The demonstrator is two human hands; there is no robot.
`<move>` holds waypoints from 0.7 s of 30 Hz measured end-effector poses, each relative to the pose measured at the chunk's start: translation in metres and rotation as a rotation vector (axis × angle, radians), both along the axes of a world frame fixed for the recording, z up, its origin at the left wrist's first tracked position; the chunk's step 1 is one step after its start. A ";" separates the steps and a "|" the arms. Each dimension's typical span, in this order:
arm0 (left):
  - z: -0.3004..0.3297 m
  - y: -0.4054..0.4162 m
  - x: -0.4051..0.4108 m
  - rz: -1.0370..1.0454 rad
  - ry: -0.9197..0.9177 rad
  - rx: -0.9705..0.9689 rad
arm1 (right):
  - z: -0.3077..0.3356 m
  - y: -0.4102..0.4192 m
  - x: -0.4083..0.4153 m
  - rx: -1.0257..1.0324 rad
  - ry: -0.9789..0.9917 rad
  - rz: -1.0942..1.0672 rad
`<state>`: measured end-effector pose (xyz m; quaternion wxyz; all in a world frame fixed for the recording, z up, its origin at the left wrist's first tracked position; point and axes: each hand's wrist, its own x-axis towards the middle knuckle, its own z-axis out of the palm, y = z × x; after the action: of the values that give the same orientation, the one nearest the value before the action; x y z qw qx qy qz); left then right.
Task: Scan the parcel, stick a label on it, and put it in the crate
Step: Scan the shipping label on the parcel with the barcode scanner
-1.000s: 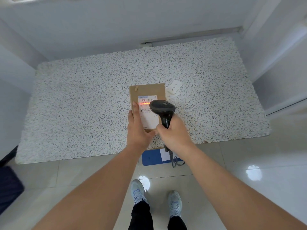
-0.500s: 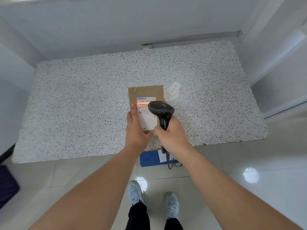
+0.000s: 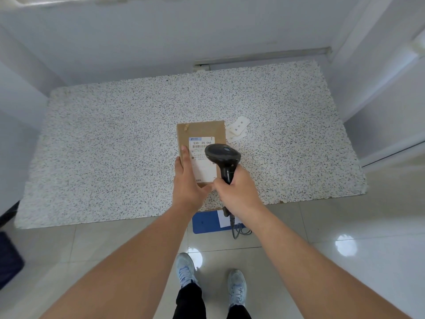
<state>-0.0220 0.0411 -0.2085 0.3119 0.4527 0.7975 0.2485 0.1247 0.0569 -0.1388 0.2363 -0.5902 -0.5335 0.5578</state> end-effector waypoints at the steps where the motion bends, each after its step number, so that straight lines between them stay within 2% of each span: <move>1: 0.000 0.000 0.000 0.002 -0.001 -0.001 | -0.002 0.001 0.001 0.002 -0.008 -0.003; 8: 0.001 0.005 -0.004 0.000 -0.040 -0.018 | -0.036 0.012 0.006 0.037 -0.114 -0.067; 16: 0.000 0.017 -0.017 -0.004 -0.087 -0.119 | -0.078 0.050 0.036 0.190 -0.505 -0.181; 21: -0.005 0.032 -0.028 -0.024 -0.123 -0.180 | -0.102 0.059 0.037 0.149 -0.534 -0.246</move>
<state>-0.0501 0.0735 -0.2134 0.4027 0.4163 0.7903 0.1997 0.1619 0.1160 -0.2404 0.1963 -0.7571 -0.5408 0.3095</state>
